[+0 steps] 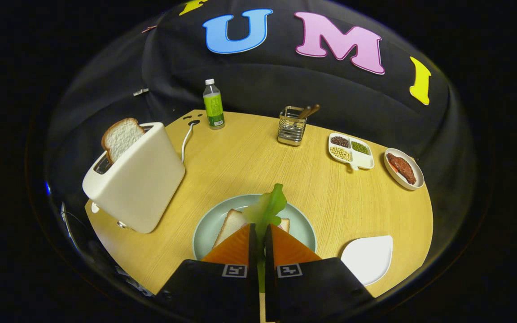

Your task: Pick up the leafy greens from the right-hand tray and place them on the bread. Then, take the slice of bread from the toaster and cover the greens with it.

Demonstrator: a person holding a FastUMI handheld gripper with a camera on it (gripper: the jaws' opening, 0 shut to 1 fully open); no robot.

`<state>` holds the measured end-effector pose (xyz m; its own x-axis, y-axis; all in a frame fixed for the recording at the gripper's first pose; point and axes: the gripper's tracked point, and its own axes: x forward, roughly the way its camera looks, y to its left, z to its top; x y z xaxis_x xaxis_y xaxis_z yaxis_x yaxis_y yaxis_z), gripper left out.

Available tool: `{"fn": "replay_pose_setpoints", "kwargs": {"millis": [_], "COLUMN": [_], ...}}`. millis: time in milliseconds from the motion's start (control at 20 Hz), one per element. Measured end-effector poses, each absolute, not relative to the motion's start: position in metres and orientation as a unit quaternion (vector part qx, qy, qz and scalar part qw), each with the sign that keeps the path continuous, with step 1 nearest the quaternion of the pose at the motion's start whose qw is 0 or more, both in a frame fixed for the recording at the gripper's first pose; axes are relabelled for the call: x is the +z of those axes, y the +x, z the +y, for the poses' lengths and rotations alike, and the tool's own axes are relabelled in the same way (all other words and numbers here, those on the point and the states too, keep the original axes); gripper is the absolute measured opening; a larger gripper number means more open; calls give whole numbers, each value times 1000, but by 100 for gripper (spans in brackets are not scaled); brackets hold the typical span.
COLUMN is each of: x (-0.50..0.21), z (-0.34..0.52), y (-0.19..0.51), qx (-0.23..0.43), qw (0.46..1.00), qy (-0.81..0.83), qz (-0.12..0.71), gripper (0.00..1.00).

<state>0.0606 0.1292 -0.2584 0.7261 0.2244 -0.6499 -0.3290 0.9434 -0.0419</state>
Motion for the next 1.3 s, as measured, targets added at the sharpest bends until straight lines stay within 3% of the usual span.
{"fn": "replay_pose_setpoints", "kwargs": {"millis": [500, 600, 650, 850, 1300], "x": [-284, -290, -291, -277, -174], "z": [139, 140, 142, 146, 214], "y": [75, 77, 76, 79, 82], "qx": [133, 129, 131, 132, 200], "qw": [918, 916, 915, 922, 942], "qy": [-97, -98, -95, -97, -96], "qz": [360, 366, 369, 350, 250], "gripper": [35, 48, 64, 100, 99]}}
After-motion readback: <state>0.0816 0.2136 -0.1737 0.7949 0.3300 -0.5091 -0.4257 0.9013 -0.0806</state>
